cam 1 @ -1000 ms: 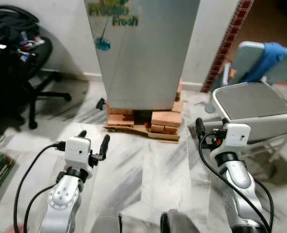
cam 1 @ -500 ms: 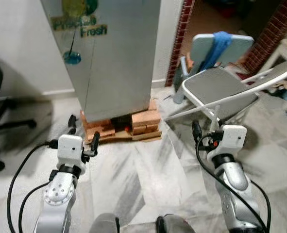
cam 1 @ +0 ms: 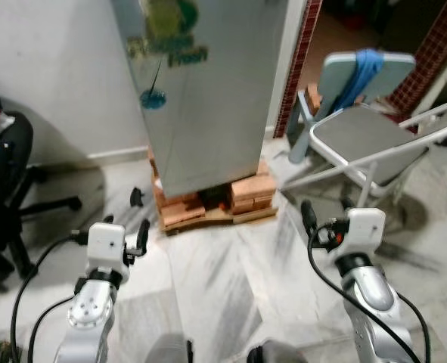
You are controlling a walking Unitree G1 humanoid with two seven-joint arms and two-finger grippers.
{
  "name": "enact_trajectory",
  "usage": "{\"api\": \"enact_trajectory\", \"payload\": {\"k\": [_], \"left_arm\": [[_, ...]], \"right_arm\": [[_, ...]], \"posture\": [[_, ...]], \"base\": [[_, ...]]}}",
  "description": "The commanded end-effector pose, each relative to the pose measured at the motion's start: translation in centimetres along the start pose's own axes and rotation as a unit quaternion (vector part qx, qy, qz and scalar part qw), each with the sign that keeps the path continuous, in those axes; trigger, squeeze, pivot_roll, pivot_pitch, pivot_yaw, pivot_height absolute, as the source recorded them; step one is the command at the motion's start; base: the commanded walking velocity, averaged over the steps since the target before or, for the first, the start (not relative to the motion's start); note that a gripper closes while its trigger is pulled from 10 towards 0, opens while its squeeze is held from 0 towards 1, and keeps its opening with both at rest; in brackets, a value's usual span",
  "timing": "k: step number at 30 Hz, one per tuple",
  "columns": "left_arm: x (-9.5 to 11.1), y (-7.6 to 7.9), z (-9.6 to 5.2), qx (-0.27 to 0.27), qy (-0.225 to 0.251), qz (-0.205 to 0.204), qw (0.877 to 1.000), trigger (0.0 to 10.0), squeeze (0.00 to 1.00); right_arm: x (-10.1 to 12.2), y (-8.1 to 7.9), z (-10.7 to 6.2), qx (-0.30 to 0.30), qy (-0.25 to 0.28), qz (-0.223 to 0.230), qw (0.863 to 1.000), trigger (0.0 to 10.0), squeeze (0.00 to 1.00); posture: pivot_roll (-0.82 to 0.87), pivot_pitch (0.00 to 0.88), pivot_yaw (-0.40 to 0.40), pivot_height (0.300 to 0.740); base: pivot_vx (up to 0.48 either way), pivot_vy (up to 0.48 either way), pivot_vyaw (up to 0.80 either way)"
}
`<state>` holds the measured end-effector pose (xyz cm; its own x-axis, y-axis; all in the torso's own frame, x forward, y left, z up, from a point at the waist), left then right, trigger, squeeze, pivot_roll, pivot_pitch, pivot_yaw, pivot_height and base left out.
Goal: Restocking fridge
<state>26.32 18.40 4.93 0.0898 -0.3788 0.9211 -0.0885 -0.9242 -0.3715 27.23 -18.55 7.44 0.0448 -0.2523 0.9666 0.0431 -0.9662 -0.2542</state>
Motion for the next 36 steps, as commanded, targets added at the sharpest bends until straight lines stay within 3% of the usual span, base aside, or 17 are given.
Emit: {"api": "enact_trajectory", "payload": {"k": [1, 7, 12, 29, 36], "left_arm": [[-0.5, -0.2, 0.1, 0.007, -0.006, 0.008, 1.0, 10.0, 0.0], [-0.2, 0.1, 1.3, -0.001, 0.006, 0.019, 1.0, 10.0, 0.0], [-0.3, -0.2, 1.4, 0.004, 0.006, 0.014, 1.0, 10.0, 0.0], [-0.8, -0.2, 0.3, -0.001, 0.004, 0.013, 1.0, 10.0, 0.0], [-0.9, -0.6, 0.4, 0.003, 0.005, 0.012, 1.0, 10.0, 0.0]], "right_arm": [[-0.8, -0.7, 0.4, 0.014, -0.01, 0.005, 1.0, 10.0, 0.0], [-1.2, -1.2, 1.5, 0.023, -0.008, 0.001, 1.0, 10.0, 0.0], [-1.5, -1.5, 2.0, 0.028, -0.009, -0.002, 1.0, 10.0, 0.0], [-1.6, -2.0, 1.9, 0.044, -0.014, 0.0, 0.999, 10.0, 0.0], [-1.5, -2.2, 2.2, 0.05, -0.014, -0.001, 0.999, 10.0, 0.0]], "posture": [[0.06, 0.0, 0.018, 0.74], [0.05, 0.0, 0.035, 0.74], [0.06, 0.0, 0.027, 0.74], [0.09, 0.023, -0.009, 0.74], [0.09, 0.024, -0.013, 0.74]], "base": [[0.0, 0.0, 0.0], [0.0, 0.0, 0.0], [0.0, 0.064, 0.0], [0.0, 0.48, -0.8], [0.0, 0.48, -0.32]]}}
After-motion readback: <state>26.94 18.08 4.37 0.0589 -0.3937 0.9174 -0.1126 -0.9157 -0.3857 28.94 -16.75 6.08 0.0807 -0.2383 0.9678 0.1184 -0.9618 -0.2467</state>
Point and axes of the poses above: a point about 5 cm out from each wrist's last joint towards the gripper, its own z axis pointing out of the wrist towards the gripper, its own x axis along the axis of the wrist's last joint, y = z × x, the point moved 3 cm from there along z, pointing out of the wrist towards the gripper, and after that the axes turned 14 degrees about z, right-handed, at the moved point
